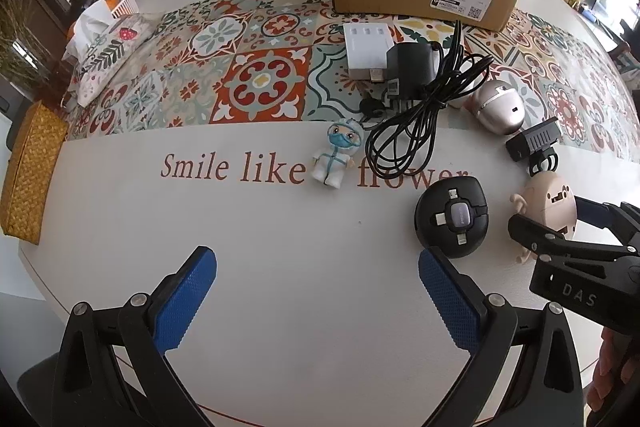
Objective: Organize rigid objects
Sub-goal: 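Lower the right gripper onto the pink round device and close it, then close the left gripper on the black round cable reel while the right holds the pink device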
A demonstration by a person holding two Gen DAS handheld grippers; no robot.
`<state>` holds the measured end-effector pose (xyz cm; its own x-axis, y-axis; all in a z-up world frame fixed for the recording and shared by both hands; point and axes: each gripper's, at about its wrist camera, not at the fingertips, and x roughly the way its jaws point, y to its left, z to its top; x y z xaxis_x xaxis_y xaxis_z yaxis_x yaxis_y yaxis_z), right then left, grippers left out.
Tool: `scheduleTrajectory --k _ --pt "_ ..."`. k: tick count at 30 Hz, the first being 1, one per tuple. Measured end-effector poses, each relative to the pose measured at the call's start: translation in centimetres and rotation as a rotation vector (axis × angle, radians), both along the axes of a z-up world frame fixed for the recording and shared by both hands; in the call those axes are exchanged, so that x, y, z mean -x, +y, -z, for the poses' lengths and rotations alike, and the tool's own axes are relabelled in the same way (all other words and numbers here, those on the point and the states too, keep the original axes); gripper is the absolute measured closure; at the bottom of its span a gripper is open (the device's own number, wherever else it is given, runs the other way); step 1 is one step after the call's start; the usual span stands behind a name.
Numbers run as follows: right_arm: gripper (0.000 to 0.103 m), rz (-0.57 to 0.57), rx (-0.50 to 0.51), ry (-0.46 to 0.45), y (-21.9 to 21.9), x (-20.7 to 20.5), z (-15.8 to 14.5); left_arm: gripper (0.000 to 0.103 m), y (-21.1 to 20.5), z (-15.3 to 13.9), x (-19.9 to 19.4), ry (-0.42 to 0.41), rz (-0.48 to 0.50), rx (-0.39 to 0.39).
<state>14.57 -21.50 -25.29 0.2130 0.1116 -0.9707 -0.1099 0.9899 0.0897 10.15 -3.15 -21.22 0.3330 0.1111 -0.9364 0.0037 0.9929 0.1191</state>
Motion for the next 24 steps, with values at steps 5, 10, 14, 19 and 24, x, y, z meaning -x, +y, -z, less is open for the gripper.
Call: scheduleTrajectory --k 5,10,14,19,24 --pt "0.028 0.009 -0.008 -0.001 -0.2 0.0 0.2 0.0 -0.4 -0.2 0.0 -0.01 0.017 -0.01" --pt "0.028 0.027 -0.031 0.007 -0.9 0.4 0.0 0.0 -0.8 -0.7 0.0 -0.024 0.043 -0.007" --pt "0.028 0.048 -0.036 -0.013 -2.0 1.3 -1.3 0.0 -1.7 -1.0 -0.1 -0.031 0.08 0.02" --pt "0.028 0.091 -0.024 -0.029 -3.0 1.6 -2.2 0.0 -3.1 -0.9 -0.4 -0.027 0.152 0.076" --pt "0.028 0.132 -0.015 -0.022 -3.9 2.0 -2.2 0.006 -4.7 0.4 -1.1 0.017 0.209 0.122"
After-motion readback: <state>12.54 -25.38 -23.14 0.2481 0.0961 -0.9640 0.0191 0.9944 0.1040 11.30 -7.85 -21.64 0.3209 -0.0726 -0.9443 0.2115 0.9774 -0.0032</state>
